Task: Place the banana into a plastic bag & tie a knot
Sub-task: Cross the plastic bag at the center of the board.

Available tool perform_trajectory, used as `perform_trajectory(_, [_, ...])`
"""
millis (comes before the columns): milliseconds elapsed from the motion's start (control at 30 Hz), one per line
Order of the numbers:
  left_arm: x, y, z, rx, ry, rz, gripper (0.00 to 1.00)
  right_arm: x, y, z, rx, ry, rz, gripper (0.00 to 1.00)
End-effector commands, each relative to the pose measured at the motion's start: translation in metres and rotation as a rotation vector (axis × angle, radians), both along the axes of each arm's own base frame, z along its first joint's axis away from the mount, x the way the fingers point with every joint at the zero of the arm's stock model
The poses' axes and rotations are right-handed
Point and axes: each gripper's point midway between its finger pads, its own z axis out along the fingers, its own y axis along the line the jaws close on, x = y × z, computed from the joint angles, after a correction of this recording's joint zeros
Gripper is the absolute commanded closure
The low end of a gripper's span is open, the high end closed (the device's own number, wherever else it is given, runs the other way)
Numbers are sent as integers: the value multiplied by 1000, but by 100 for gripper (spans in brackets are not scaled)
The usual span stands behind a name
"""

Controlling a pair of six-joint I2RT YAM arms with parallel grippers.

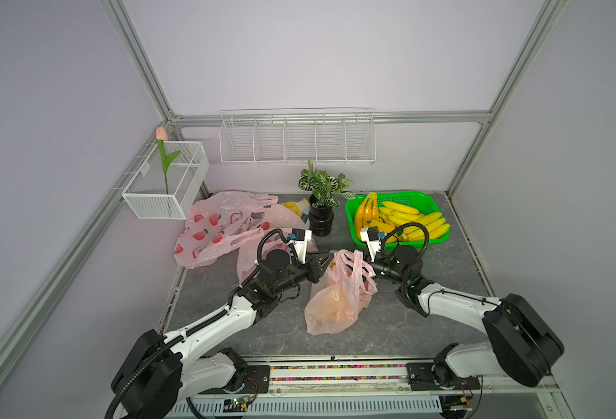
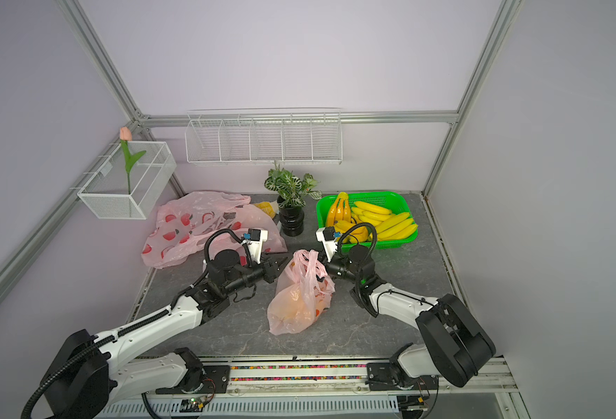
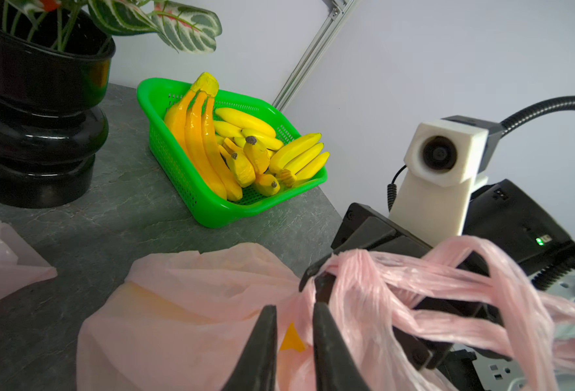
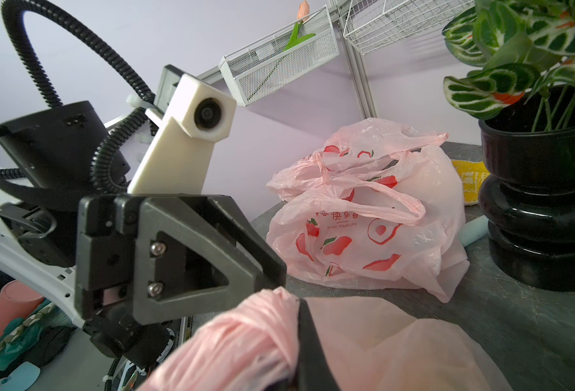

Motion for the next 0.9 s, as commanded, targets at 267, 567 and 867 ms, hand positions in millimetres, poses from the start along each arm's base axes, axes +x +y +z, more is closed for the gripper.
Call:
perform_trajectory(267, [0, -10, 5, -13, -7, -49, 74, -5, 3, 3, 14, -17, 27, 93])
perform_trajectory(567, [-3, -18, 12, -39, -13, -92, 71, -5, 7, -1, 4, -17, 29, 93])
perform_trajectory(867, [-4, -20, 12, -36, -11, -106, 76, -6, 12, -5, -8, -20, 29, 93])
